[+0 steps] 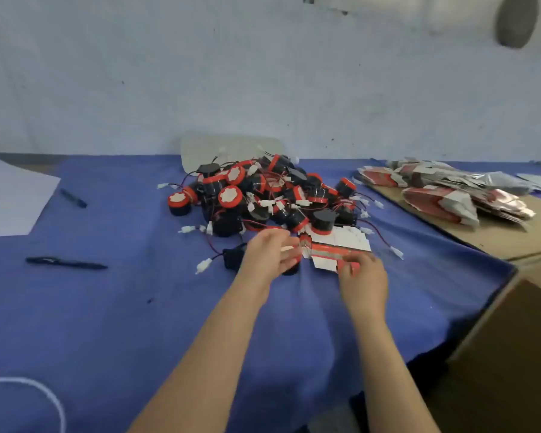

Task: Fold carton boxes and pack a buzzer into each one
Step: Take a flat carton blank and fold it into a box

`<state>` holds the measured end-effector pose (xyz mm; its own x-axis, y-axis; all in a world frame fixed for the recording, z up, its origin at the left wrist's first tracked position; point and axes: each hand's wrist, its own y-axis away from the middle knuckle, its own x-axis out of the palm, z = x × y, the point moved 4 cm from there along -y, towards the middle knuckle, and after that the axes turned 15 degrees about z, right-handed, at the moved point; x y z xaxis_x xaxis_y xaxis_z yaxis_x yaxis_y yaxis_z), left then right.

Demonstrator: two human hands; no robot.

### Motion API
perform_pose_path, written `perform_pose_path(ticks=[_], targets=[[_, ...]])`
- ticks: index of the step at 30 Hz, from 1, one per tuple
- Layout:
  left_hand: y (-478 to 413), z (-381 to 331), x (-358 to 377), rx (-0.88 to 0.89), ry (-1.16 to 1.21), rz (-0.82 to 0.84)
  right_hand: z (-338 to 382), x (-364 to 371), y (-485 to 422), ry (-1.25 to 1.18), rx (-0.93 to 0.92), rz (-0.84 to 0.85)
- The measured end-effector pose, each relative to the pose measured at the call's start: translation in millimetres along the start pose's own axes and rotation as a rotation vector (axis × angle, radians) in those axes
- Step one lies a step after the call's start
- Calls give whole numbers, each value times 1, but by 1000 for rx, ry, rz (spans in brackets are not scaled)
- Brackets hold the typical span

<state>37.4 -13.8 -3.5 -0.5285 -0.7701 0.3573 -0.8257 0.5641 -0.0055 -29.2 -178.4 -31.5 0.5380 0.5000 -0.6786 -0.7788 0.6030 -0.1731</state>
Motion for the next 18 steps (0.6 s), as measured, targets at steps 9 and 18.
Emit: perform_pose_path(ticks=[9, 18], targets=[[-68, 63, 77, -183, -969, 154, -45, -2, -42, 86, 256, 182], [-80, 75, 61, -326, -853, 32, -44, 6, -41, 143, 265, 167]])
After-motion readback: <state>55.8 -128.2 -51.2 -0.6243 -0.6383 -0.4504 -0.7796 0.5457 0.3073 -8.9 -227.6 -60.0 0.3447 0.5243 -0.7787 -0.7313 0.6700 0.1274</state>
